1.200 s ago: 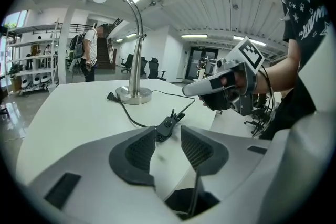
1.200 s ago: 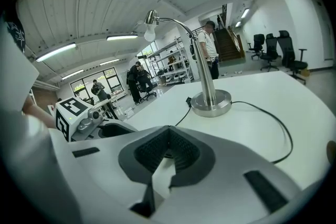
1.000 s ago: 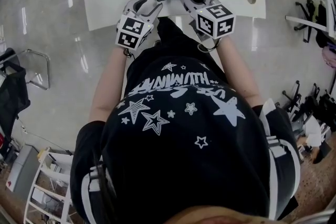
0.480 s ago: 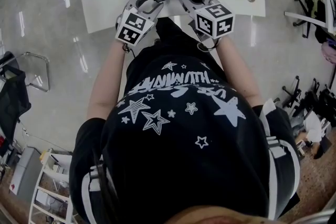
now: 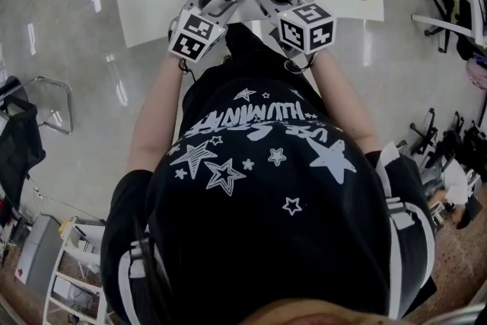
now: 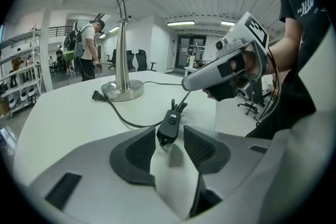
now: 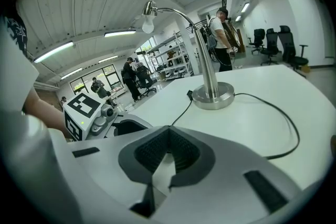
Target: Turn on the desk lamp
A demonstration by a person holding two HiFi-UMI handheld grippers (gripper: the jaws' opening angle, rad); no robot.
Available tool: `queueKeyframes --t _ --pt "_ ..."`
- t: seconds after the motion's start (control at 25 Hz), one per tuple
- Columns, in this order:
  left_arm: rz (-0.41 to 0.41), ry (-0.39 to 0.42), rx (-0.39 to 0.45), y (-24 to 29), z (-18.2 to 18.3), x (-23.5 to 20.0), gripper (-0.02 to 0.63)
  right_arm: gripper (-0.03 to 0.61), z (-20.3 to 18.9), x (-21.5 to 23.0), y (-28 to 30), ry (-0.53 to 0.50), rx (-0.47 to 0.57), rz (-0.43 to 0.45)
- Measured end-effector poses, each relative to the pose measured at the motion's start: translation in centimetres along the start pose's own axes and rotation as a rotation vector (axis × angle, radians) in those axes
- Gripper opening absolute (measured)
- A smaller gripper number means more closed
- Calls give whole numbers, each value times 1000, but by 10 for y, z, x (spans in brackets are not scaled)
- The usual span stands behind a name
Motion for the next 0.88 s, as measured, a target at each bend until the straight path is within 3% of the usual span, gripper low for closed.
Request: queueKeyframes --t 0.16,0.88 --pt "8 1 -7 -1 4 2 143 5 1 -1 -6 3 2 -1" --pt "-2 -24 -31 -2 6 5 138 5 -19 -14 26 -78 -113 53"
Point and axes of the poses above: the fingertips, and each gripper's own axes: y forward along the fingers, x to its right, z out of its top, the point moved 1 cm from there along -y, backward along the fingers, and after that the axes turned 5 degrees about -y, right-handed, at the moved point
